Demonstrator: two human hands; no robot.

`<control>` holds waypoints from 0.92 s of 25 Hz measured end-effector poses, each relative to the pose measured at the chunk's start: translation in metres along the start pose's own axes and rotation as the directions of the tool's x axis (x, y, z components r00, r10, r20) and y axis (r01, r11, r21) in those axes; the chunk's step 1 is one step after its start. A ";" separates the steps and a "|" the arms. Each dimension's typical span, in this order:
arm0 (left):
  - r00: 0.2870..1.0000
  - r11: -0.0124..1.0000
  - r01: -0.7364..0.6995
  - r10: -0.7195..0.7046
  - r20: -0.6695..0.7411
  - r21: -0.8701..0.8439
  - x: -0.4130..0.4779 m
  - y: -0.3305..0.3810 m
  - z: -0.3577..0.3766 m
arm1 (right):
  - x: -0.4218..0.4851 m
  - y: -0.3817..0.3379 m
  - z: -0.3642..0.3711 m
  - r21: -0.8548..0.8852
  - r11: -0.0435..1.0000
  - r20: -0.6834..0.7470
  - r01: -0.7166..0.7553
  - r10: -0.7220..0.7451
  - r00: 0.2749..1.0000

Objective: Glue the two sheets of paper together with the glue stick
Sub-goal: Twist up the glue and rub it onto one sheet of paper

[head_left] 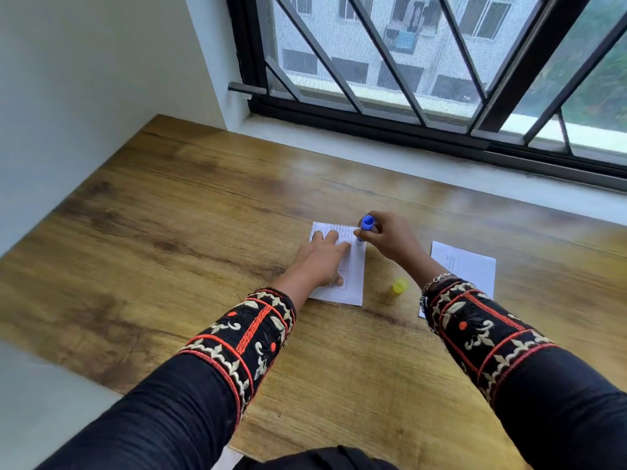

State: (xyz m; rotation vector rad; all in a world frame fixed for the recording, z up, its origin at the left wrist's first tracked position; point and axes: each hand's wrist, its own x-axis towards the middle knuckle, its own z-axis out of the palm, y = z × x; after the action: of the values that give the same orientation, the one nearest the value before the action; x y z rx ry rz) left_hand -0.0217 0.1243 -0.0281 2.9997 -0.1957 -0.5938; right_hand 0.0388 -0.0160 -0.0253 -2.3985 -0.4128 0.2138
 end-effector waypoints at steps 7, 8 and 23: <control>1.000 1.000 -0.005 0.005 -0.024 0.013 0.002 -0.001 0.002 | -0.029 -0.001 0.007 0.024 0.999 0.026 0.031 -0.031 0.999; 1.000 1.000 -0.006 0.006 -0.026 0.012 0.002 -0.001 0.002 | -0.034 -0.002 0.008 0.026 0.999 0.029 0.029 -0.030 0.999; 1.000 1.000 -0.008 0.008 -0.026 0.019 0.003 -0.001 0.004 | -0.086 -0.007 0.013 -0.009 0.998 0.071 0.066 -0.066 0.995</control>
State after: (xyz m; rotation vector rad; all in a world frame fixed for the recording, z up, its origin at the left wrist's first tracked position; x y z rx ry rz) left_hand -0.0208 0.1247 -0.0331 3.0213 -0.2124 -0.5544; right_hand -0.0465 -0.0331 -0.0262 -2.3896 -0.5265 0.2677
